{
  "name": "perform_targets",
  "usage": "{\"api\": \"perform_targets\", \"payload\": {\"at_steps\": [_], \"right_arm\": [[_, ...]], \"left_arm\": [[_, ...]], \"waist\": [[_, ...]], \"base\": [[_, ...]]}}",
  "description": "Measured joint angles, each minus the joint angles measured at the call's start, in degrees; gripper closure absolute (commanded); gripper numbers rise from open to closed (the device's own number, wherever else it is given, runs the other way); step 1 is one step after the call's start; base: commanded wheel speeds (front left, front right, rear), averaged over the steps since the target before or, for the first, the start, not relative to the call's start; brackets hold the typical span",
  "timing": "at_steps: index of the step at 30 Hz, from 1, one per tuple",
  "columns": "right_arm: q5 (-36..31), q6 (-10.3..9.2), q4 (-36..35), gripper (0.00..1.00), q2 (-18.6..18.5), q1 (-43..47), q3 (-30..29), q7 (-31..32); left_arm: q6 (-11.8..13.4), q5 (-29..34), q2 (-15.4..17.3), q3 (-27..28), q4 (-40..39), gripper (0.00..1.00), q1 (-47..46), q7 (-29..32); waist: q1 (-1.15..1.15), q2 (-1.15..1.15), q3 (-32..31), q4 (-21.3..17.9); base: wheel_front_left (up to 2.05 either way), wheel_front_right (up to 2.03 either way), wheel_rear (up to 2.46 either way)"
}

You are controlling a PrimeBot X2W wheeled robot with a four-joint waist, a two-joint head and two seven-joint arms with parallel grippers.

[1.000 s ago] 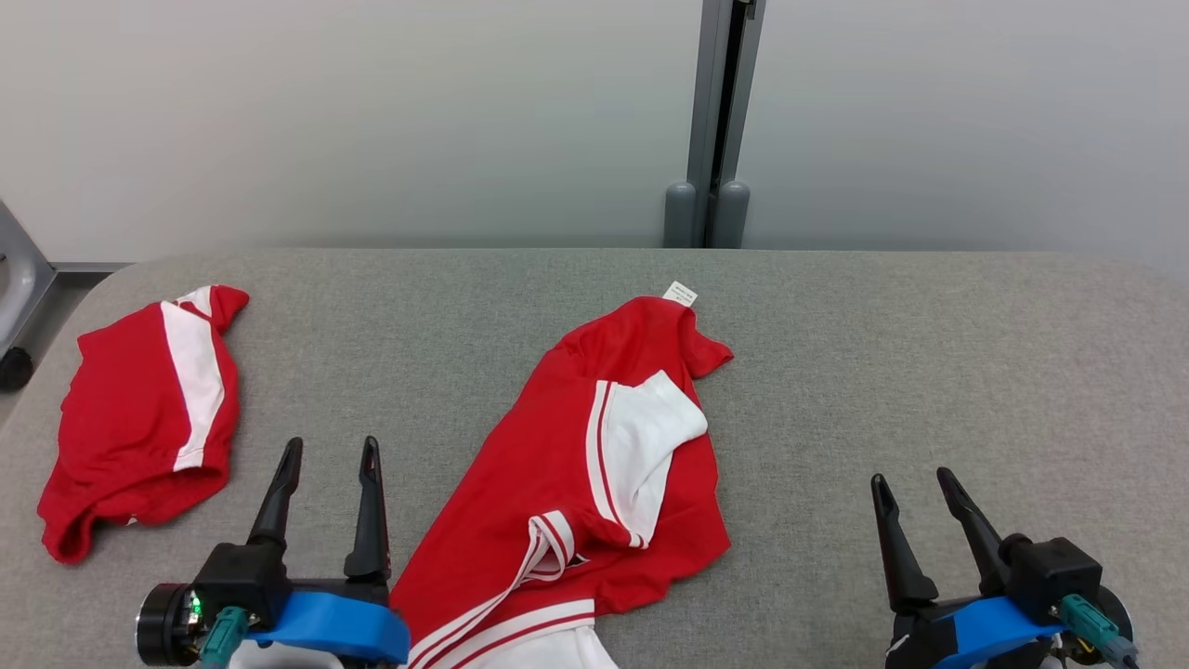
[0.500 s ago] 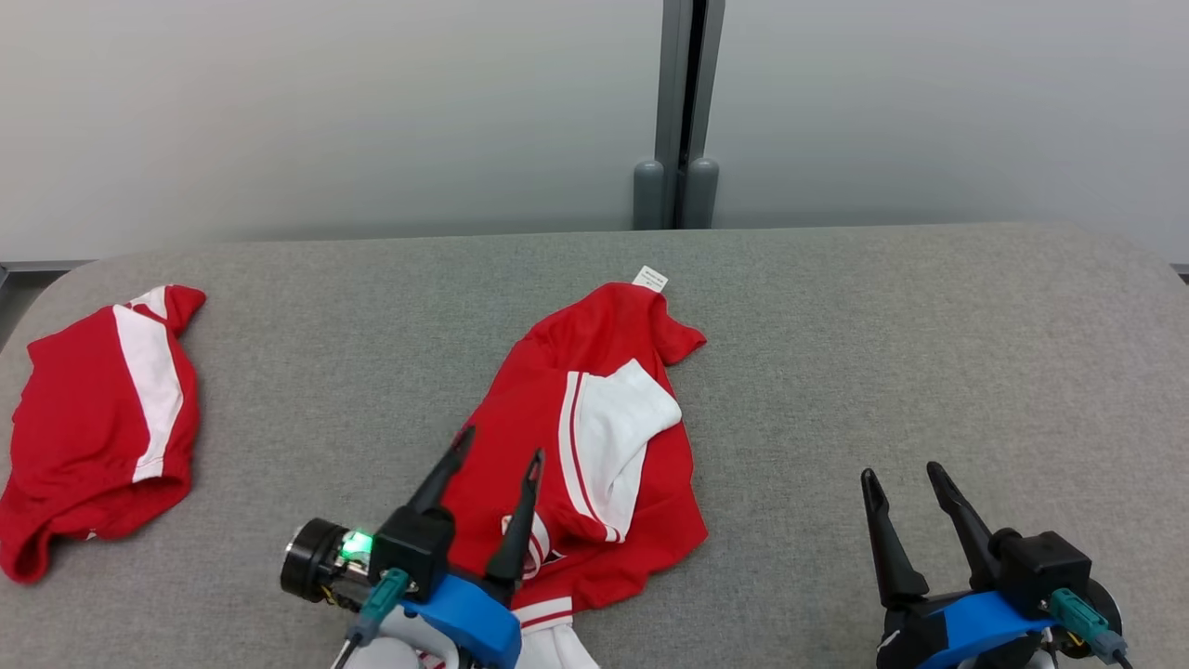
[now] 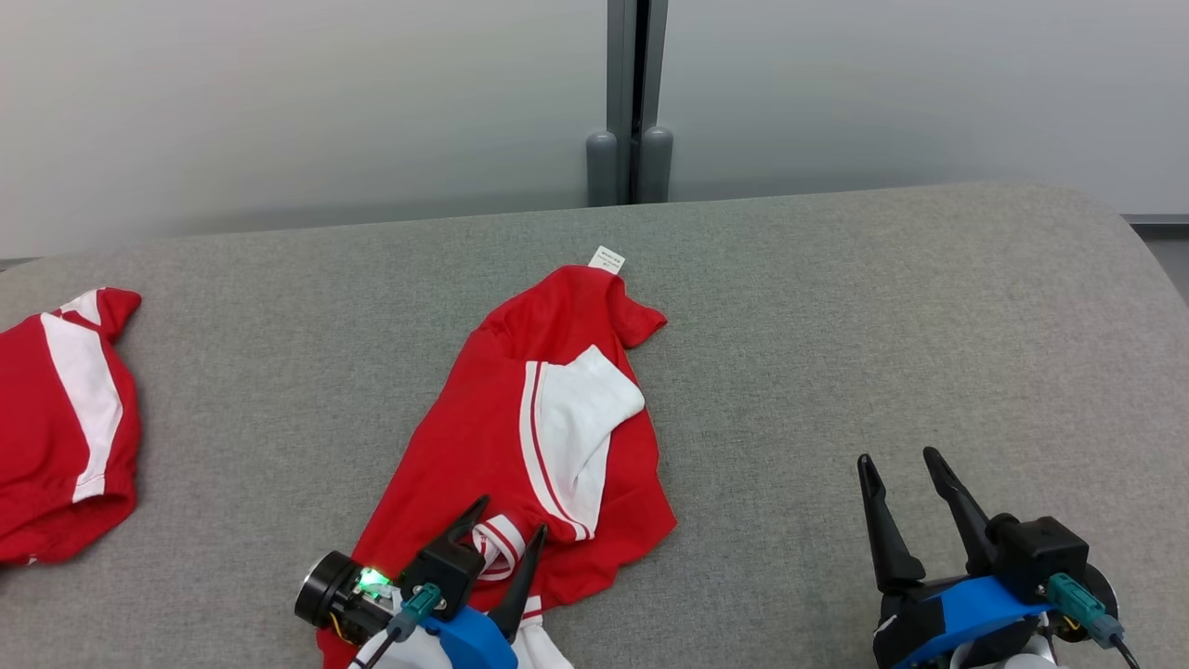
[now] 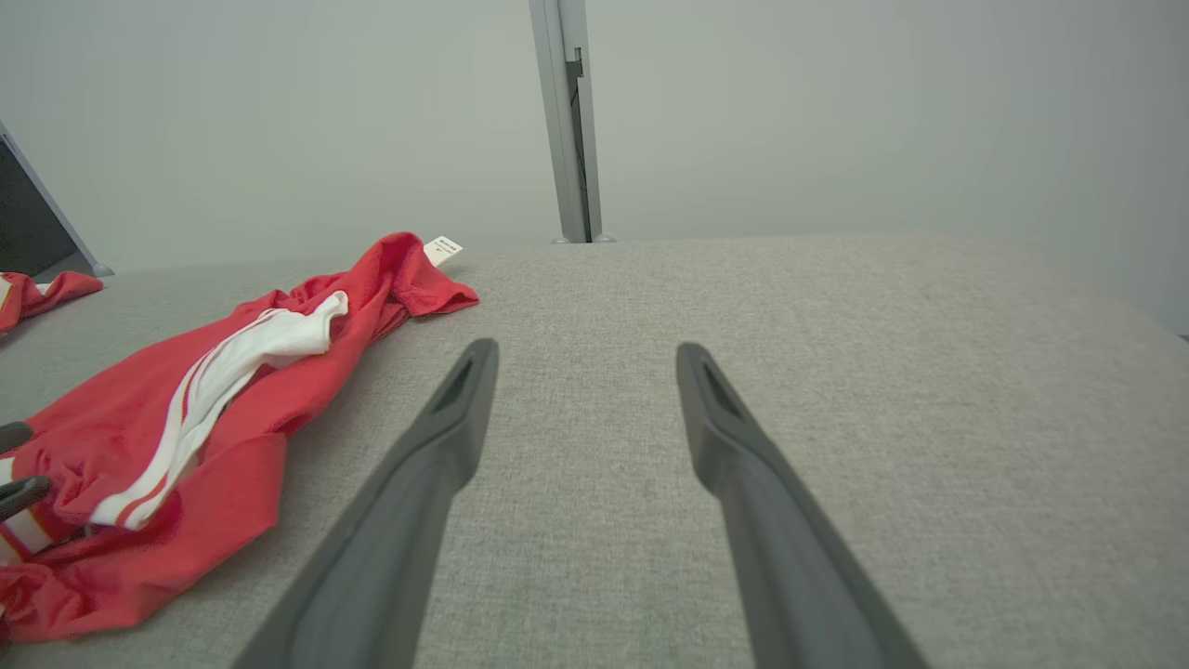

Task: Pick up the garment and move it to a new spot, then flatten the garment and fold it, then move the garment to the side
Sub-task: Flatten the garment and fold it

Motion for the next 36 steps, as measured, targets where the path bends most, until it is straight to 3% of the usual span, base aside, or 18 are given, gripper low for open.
{"api": "perform_targets", "payload": {"at_steps": [11,12,13,14,25,30,36], "right_arm": [[0.0,0.00,0.4,0.00,0.0,-0.6,0.6,0.0],[0.0,0.00,0.4,0.00,0.0,-0.6,0.6,0.0],[0.0,0.00,0.4,0.00,0.0,-0.6,0.6,0.0],[0.0,0.00,0.4,0.00,0.0,-0.8,0.5,0.0],[0.6,0.00,-0.1,0.00,0.0,-0.7,-0.3,0.0],[0.6,0.00,-0.4,0.00,0.1,-1.3,-0.3,0.0],[0.5,0.00,-0.5,0.00,0.0,-3.4,-0.2,0.0]], "left_arm": [[0.0,2.0,-0.5,-4.8,12.7,0.00,-5.6,0.0],[0.0,1.9,-0.7,-5.4,13.9,0.51,-6.2,0.0],[0.0,1.5,-0.8,-5.6,14.3,0.71,-6.7,0.0],[0.0,1.2,-1.0,-5.7,14.2,1.00,-7.2,0.0],[0.0,-4.3,-0.3,-3.9,-0.1,1.00,-9.6,0.0],[0.4,-6.3,3.0,2.8,-6.4,1.00,-13.0,0.0],[0.6,-8.7,6.9,10.6,-6.6,1.00,-17.4,0.0]], "waist": [[0.00,0.00,0.7,-1.5],[0.00,0.00,0.7,-1.6],[0.00,0.00,0.8,-1.7],[0.00,0.00,0.8,-1.7],[0.00,0.00,1.5,-0.3],[0.00,0.00,2.8,0.2],[0.00,0.00,4.8,-0.8]], "base": [[0.00,0.00,0.00],[0.00,0.00,0.00],[0.00,0.00,0.00],[0.00,0.00,0.00],[0.00,0.00,0.00],[0.00,0.00,0.00],[0.00,0.00,0.00]]}}
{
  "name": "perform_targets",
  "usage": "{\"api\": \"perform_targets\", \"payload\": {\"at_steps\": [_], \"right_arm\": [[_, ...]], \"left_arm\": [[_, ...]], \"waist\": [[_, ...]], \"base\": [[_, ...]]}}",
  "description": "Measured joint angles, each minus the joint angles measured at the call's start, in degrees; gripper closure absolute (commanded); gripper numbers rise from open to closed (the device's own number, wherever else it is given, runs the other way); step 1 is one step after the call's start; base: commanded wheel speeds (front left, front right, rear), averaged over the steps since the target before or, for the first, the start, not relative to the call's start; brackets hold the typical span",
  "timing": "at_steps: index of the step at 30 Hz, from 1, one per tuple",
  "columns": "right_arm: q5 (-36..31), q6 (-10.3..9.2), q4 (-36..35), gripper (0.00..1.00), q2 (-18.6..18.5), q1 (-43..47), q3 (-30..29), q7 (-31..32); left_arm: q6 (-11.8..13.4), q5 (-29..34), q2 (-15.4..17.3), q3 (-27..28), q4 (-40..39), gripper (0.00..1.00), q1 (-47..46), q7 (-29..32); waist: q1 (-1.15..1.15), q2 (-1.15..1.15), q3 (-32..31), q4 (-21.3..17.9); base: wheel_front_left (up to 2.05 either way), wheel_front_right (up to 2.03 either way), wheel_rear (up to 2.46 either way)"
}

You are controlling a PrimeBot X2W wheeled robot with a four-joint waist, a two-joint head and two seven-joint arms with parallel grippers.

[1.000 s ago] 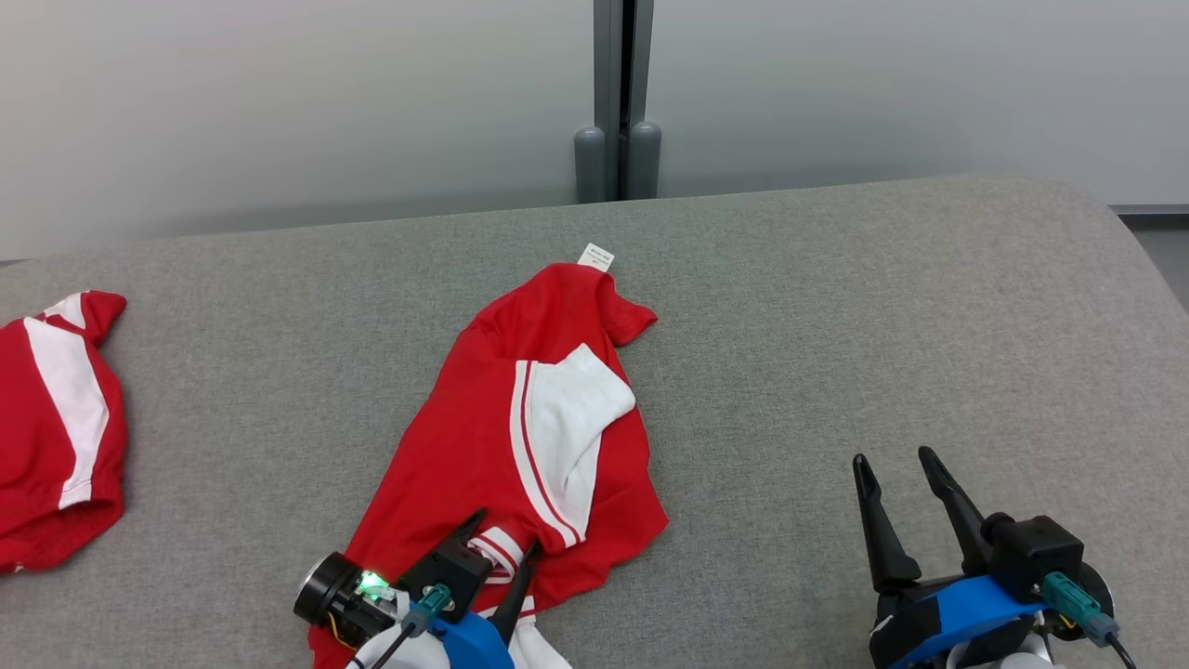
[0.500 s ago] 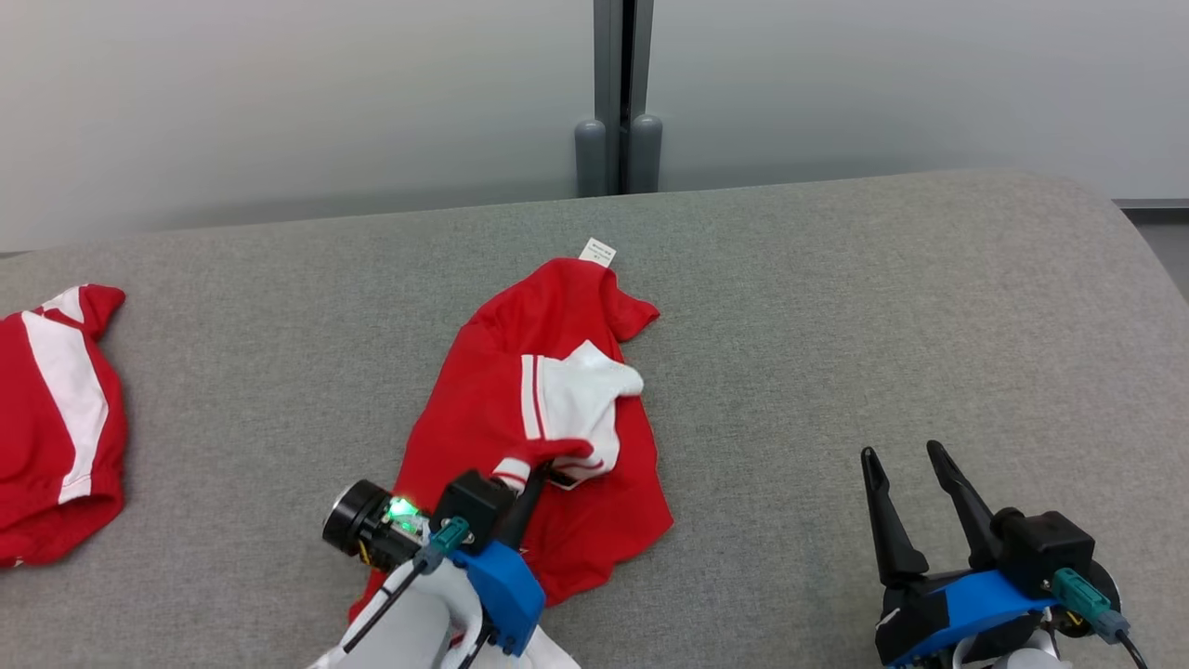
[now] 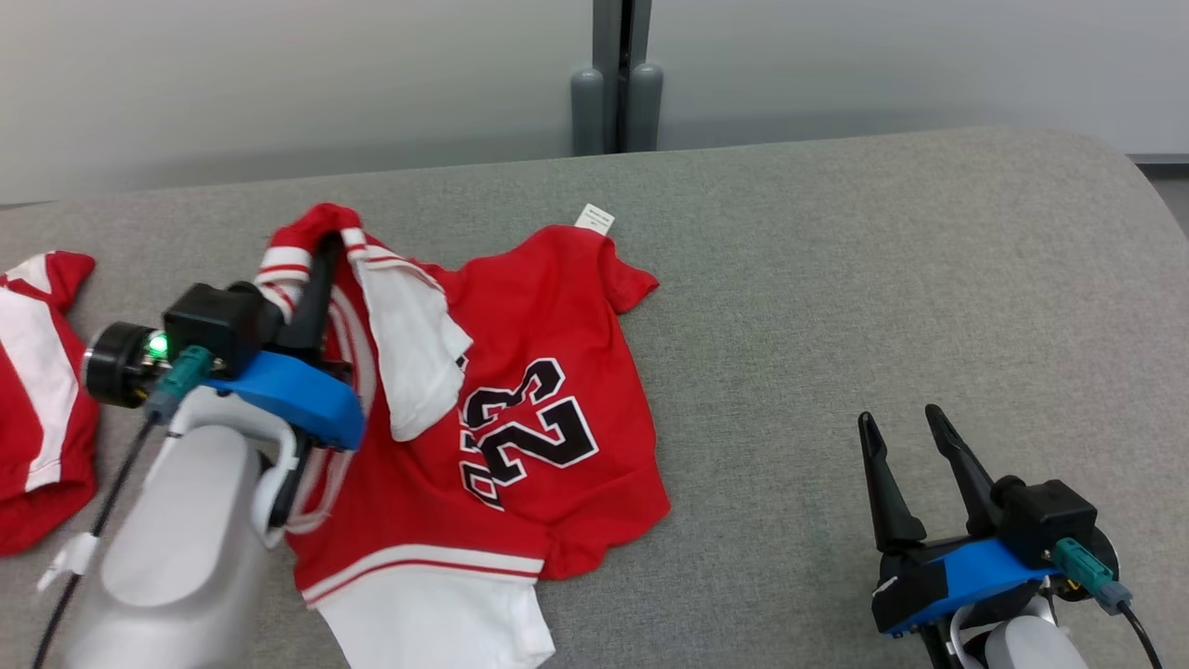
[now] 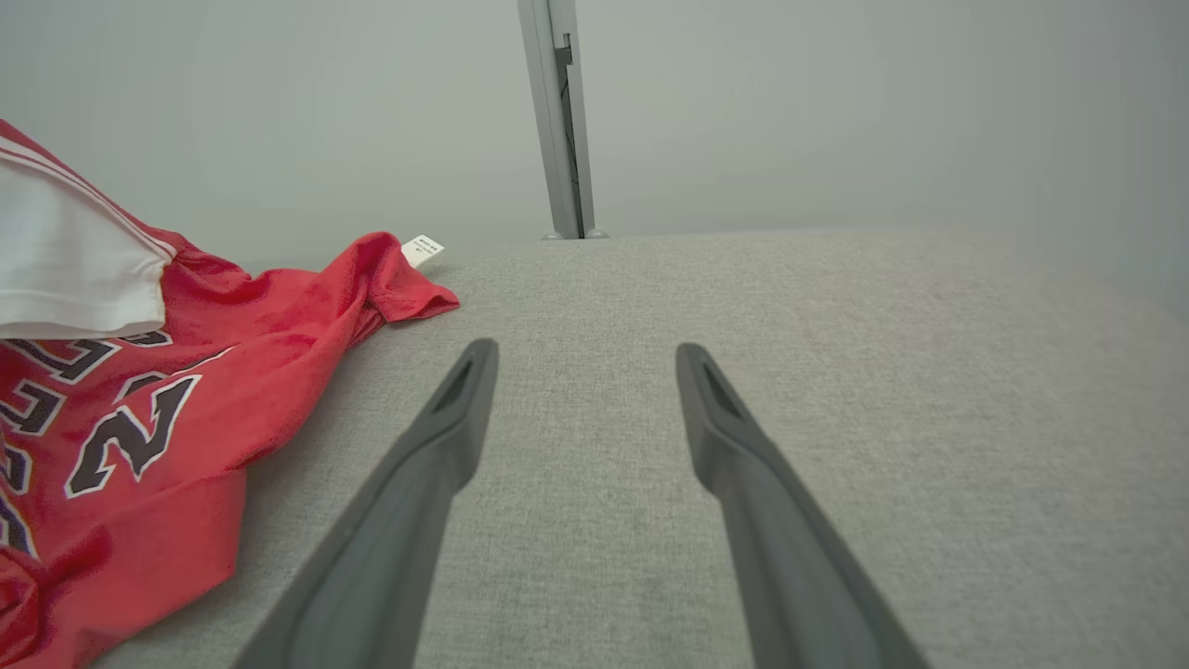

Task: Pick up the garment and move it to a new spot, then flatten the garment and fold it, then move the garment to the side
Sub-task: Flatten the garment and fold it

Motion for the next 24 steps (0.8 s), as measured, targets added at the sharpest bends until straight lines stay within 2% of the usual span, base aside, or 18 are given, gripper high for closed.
{"api": "perform_targets", "payload": {"at_steps": [3,10,11,12,13,18,24], "right_arm": [[-0.3,0.00,0.0,0.00,-0.1,-0.4,-0.1,0.0],[-0.3,0.00,0.6,0.00,0.0,-1.3,-0.6,0.0],[-0.3,0.00,0.6,0.00,0.0,-1.3,-0.7,0.0],[-0.3,0.00,0.7,0.00,0.0,-1.3,-0.7,0.0],[-0.3,0.00,0.8,0.00,0.0,-1.3,-0.7,0.0],[-0.4,0.00,1.2,0.00,0.0,-1.3,-1.1,0.0],[-0.3,0.00,1.5,0.00,0.0,-1.0,-1.3,0.0]], "left_arm": [[0.0,-0.2,2.1,3.3,2.3,1.00,-1.6,0.0],[1.0,-0.2,3.7,9.8,7.8,1.00,-3.0,0.0],[1.2,0.1,3.8,10.2,8.3,0.71,-3.0,0.0],[1.2,0.5,3.7,10.4,8.8,0.04,-3.0,0.0],[1.2,0.9,3.5,10.7,9.2,0.00,-2.9,0.0],[1.2,2.0,2.9,13.7,7.4,0.00,-1.7,0.0],[1.2,4.0,1.4,17.8,-0.7,0.00,4.2,0.0]], "waist": [[0.00,0.00,1.0,-1.1],[0.00,0.00,2.7,-2.7],[0.00,0.00,2.8,-2.8],[0.00,0.00,2.8,-2.8],[0.00,0.00,2.8,-2.8],[0.00,0.00,2.1,-2.1],[-0.01,0.00,-0.3,-0.2]], "base": [[0.00,0.00,0.00],[0.00,0.00,0.00],[0.00,0.00,0.00],[0.00,0.00,0.00],[0.00,0.00,0.00],[0.00,0.00,0.00],[0.00,0.00,0.00]]}}
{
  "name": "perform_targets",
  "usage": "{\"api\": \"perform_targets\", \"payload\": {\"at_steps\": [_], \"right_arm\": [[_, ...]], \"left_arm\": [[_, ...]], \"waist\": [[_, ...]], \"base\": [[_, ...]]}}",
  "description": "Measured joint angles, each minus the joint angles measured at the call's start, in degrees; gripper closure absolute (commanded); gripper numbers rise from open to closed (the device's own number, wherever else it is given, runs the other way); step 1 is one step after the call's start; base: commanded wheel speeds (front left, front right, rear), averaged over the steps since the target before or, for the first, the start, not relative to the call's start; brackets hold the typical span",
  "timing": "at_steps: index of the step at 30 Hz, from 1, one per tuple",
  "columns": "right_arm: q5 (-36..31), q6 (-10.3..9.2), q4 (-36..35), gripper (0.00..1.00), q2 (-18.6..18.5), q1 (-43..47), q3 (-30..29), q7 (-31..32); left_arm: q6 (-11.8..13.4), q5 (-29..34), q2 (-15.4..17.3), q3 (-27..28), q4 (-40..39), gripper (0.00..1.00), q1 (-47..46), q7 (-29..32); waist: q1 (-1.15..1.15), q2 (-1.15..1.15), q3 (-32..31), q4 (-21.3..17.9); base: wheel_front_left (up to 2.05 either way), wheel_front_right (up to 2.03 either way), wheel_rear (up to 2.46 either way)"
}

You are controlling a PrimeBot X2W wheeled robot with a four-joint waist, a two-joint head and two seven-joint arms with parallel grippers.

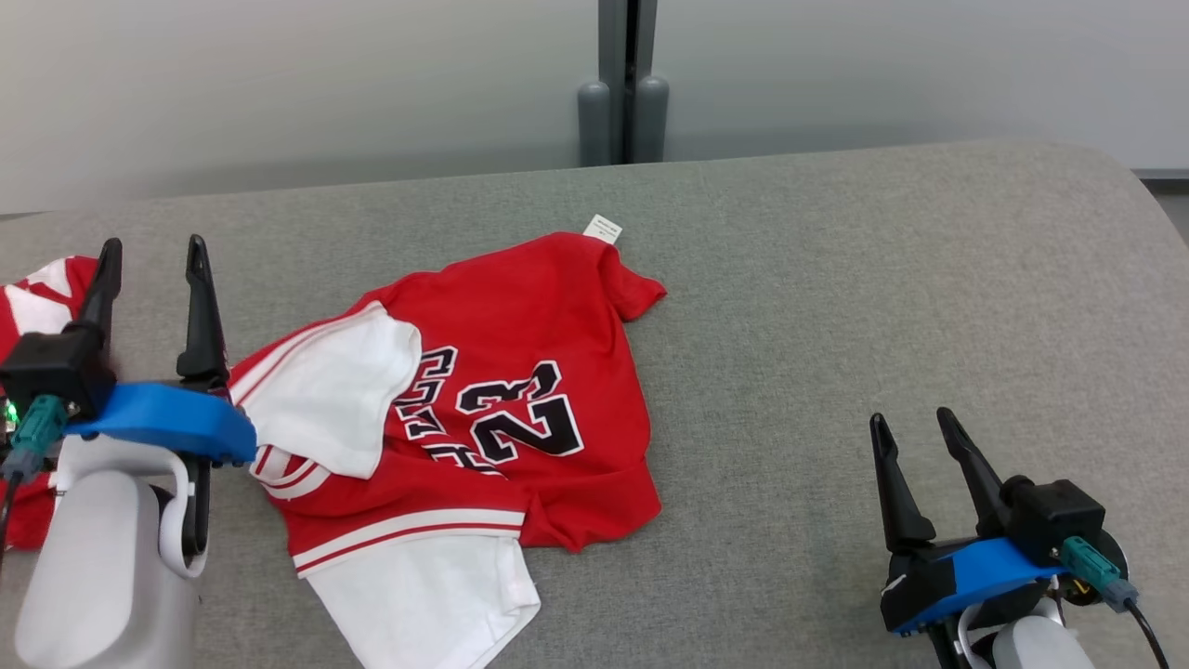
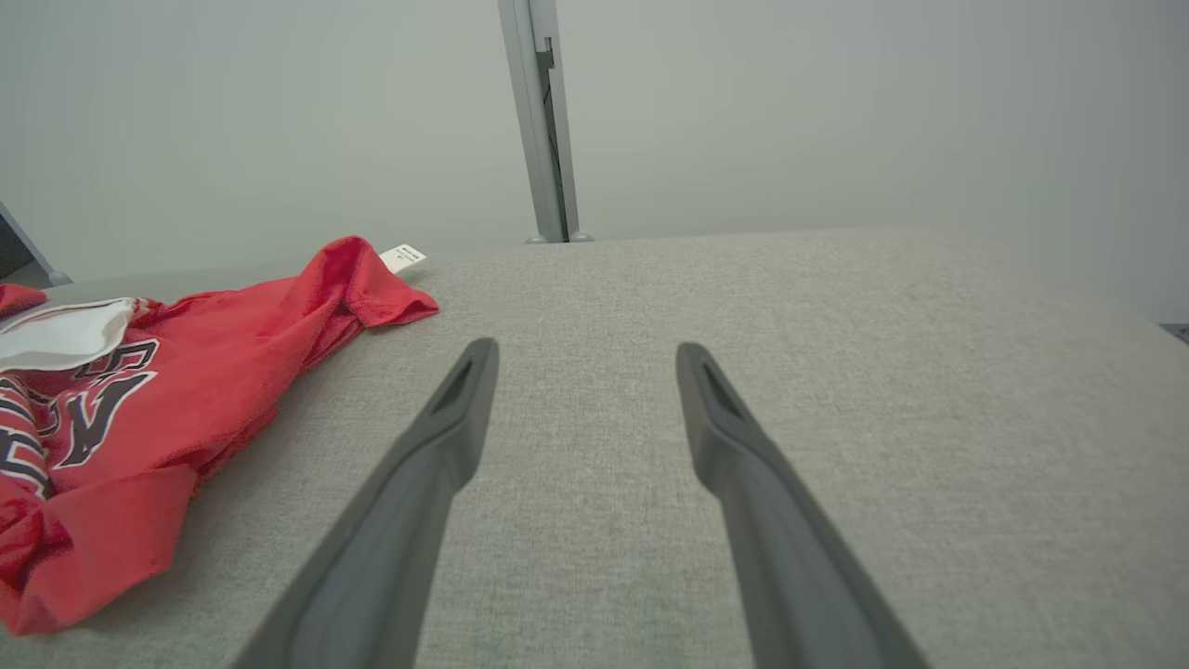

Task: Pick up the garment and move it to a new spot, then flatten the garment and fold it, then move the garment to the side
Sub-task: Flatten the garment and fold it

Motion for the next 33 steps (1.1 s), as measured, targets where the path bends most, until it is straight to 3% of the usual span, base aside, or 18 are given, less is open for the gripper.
{"api": "perform_targets", "payload": {"at_steps": [14,18,33], "right_arm": [[0.5,0.00,0.3,0.00,0.0,3.7,-1.1,0.0],[0.6,0.00,0.3,0.00,0.0,4.6,-1.5,0.0],[1.0,0.00,1.2,0.00,0.1,6.0,-1.2,0.0]], "left_arm": [[-0.6,6.5,-8.2,4.0,-18.3,0.00,18.9,0.0],[-0.5,7.9,-10.2,3.4,-19.4,0.00,22.9,0.0],[0.6,7.9,-12.6,4.8,-23.2,0.00,32.6,0.0]], "waist": [[0.00,0.00,-4.7,5.6],[0.00,0.00,-5.5,7.1],[0.00,0.00,-6.9,7.8]], "base": [[0.00,0.00,0.00],[0.00,0.00,0.00],[0.00,0.00,0.00]]}}
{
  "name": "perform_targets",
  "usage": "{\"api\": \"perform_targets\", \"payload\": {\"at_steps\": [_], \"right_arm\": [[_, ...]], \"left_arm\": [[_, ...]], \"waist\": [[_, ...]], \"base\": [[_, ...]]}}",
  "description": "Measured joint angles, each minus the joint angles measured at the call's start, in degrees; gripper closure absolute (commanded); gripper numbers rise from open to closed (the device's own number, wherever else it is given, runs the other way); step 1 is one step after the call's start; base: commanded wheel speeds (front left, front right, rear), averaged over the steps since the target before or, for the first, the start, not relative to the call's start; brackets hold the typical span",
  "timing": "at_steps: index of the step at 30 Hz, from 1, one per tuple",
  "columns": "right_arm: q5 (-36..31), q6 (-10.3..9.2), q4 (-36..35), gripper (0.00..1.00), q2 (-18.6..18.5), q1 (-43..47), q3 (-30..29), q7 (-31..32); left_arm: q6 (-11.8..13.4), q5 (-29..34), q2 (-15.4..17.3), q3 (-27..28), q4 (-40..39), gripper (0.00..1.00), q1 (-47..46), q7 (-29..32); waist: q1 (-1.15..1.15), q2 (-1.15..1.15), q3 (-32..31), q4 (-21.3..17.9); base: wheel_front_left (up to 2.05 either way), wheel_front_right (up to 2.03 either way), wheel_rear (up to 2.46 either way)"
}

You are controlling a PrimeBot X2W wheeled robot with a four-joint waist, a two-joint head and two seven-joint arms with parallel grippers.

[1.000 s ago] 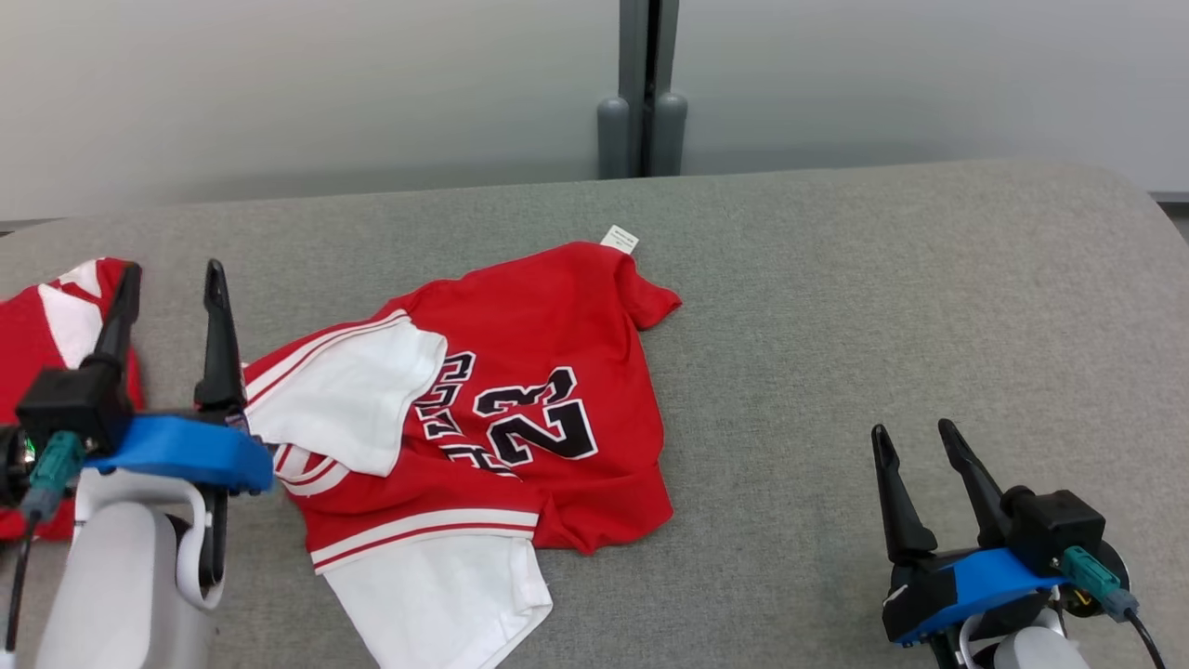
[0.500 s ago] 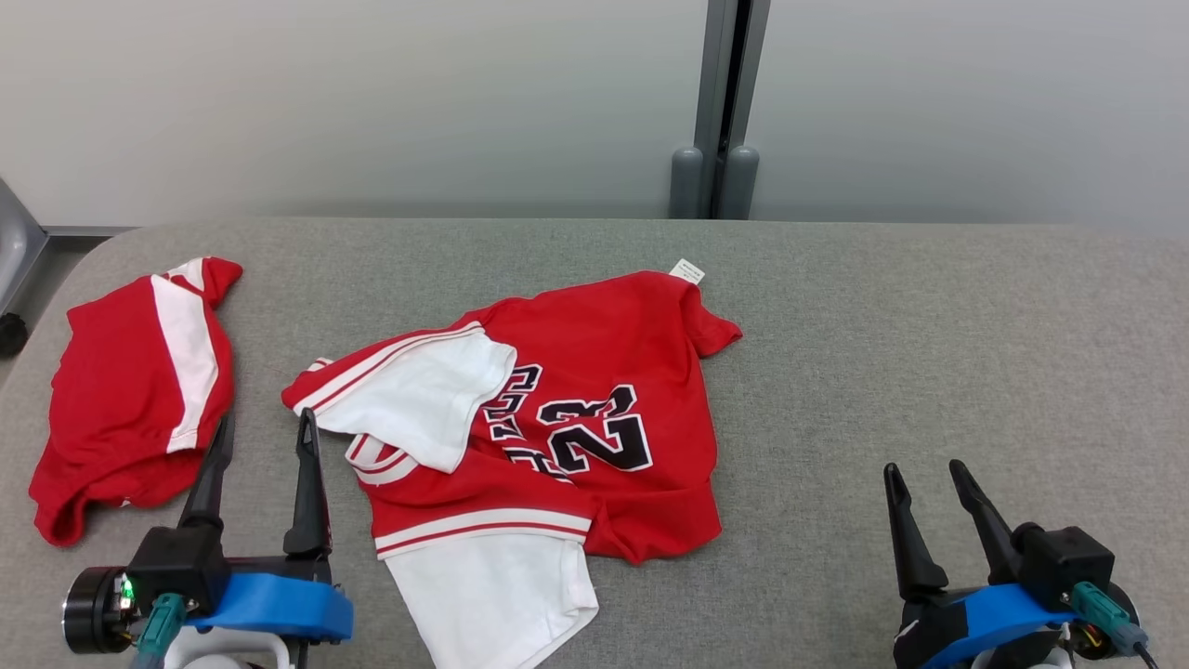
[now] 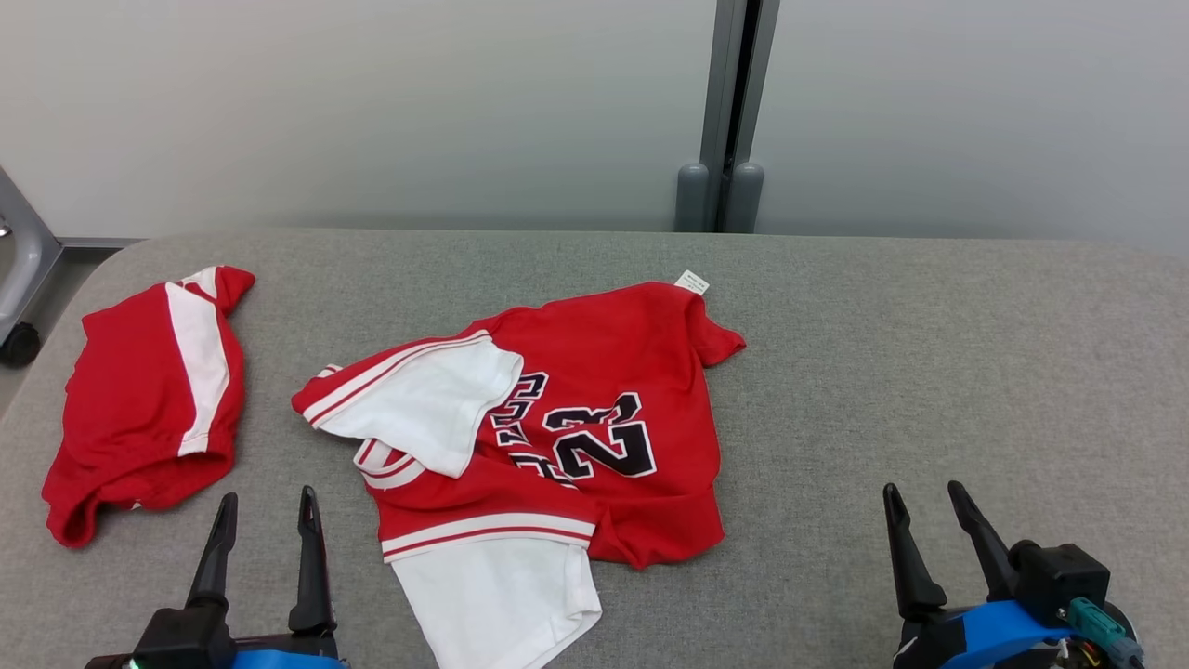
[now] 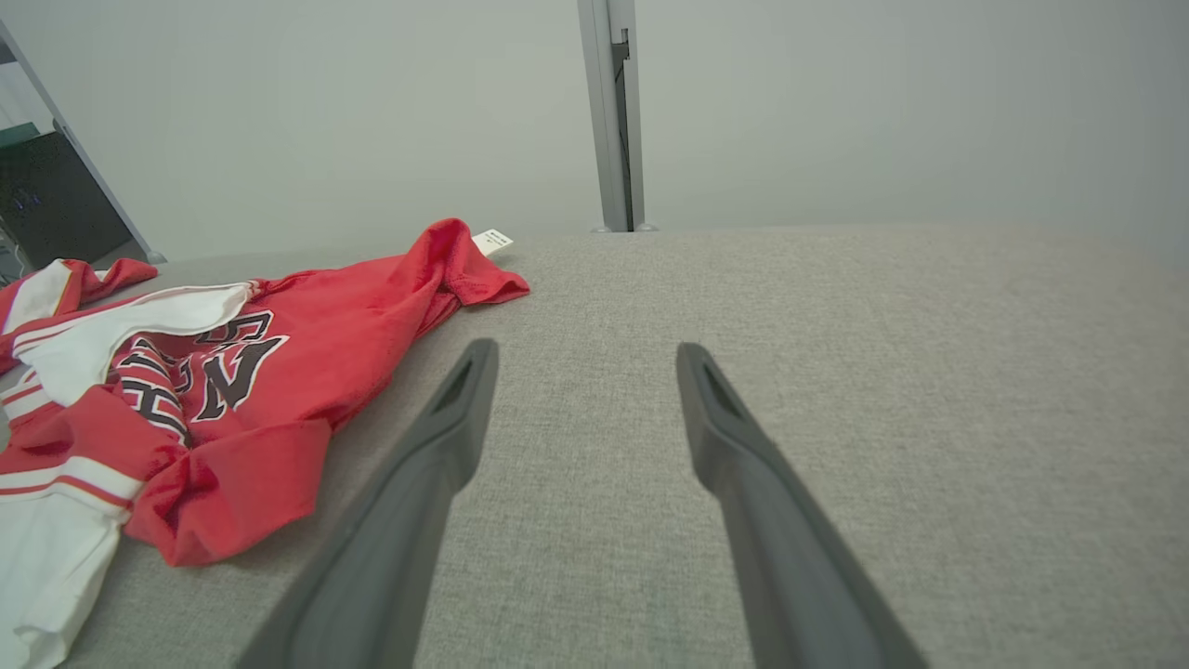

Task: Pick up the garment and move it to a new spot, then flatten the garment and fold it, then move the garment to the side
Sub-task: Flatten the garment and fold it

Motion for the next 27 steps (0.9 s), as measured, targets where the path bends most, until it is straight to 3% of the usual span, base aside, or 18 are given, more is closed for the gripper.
{"api": "perform_targets", "payload": {"at_steps": [12,21,27], "right_arm": [[-0.6,0.00,1.8,0.00,-0.1,-0.8,0.5,0.0],[-1.1,0.00,6.8,0.00,-1.2,-13.1,5.9,0.0],[0.5,0.00,15.1,0.00,-0.8,-20.7,10.1,0.0]], "left_arm": [[0.0,0.2,-0.2,0.0,0.2,0.00,-1.0,0.0],[0.0,-0.8,-0.2,-2.3,0.1,0.00,-3.6,0.0],[0.4,-1.6,-0.2,-3.5,-0.1,0.00,-5.3,0.0]], "waist": [[0.00,0.00,0.4,0.3],[0.01,0.00,2.8,2.2],[0.01,0.00,5.3,3.9]], "base": [[0.00,0.00,0.00],[0.00,0.00,0.00],[0.00,0.00,0.00]]}}
